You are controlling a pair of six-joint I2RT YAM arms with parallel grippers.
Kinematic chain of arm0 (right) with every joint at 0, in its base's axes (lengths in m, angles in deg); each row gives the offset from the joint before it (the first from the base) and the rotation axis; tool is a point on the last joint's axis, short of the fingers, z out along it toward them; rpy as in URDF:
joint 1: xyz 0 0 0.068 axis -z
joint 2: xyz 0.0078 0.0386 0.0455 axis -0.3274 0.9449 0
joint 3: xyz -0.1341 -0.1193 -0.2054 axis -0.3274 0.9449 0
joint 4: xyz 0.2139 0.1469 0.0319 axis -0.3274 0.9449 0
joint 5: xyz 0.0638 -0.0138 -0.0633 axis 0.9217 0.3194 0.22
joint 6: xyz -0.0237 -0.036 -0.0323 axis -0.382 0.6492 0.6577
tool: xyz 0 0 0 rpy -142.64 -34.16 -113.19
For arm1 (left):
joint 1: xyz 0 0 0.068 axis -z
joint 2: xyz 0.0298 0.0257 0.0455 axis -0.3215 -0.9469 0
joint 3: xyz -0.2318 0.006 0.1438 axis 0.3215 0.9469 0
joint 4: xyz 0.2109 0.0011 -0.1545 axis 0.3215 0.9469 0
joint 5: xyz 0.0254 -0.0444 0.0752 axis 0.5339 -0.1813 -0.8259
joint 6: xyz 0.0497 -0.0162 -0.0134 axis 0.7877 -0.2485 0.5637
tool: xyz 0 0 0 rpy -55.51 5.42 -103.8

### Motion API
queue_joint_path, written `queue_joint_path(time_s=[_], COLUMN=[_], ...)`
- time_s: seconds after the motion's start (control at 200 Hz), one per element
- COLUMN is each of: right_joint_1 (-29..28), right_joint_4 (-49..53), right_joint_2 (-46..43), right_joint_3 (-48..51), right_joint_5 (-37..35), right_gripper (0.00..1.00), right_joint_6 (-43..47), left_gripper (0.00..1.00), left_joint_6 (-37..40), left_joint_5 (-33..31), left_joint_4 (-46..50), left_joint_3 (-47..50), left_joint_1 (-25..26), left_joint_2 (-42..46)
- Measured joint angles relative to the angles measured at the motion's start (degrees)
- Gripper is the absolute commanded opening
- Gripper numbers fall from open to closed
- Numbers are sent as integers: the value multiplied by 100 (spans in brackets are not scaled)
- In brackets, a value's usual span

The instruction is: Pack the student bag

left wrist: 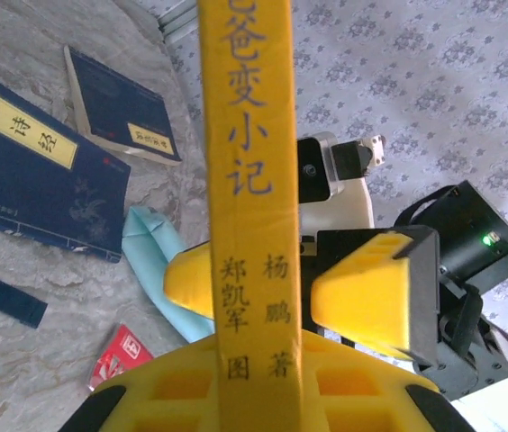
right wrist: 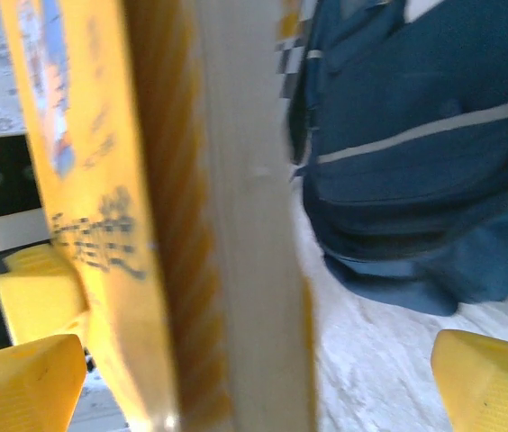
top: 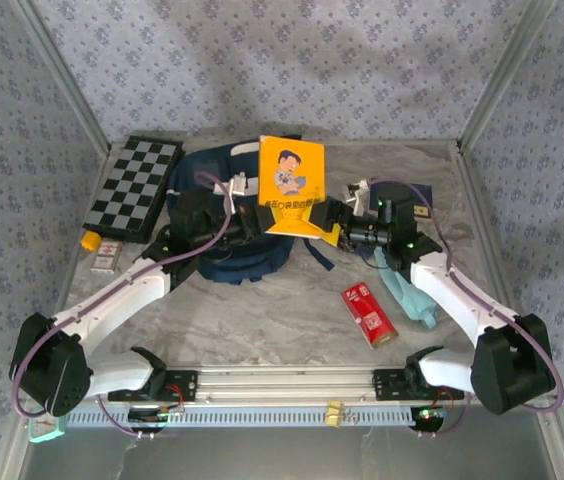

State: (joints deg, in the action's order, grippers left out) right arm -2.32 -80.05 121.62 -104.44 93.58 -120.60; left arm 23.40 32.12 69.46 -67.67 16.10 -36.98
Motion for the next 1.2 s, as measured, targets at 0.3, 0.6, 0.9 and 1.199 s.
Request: queue_joint_path(time_s=[0.3, 0.6, 0.9, 1.199], right_joint_1=[-46, -13, -35, 363], right_joint_4=[-1023, -658, 184, 1976], right_joint_2=[-35, -275, -199, -511], right_joint_3=[0, -39, -306, -581], right_joint_5=[28, -186, -352, -697], right_gripper=[90, 34, 0, 0], right_joint_6=[-732, -555, -28, 868], left_gripper=[0, 0, 28, 67], left_joint_6=[81, 243, 378, 2310], left_joint_5=[-160, -245, -304, -1095], left_joint_4=[138, 267, 466, 2490], left_joint_3=[-129, -151, -151, -629], left_joint_1=[42, 39, 39, 39], left_joint_2=[-107, -107, -107, 79])
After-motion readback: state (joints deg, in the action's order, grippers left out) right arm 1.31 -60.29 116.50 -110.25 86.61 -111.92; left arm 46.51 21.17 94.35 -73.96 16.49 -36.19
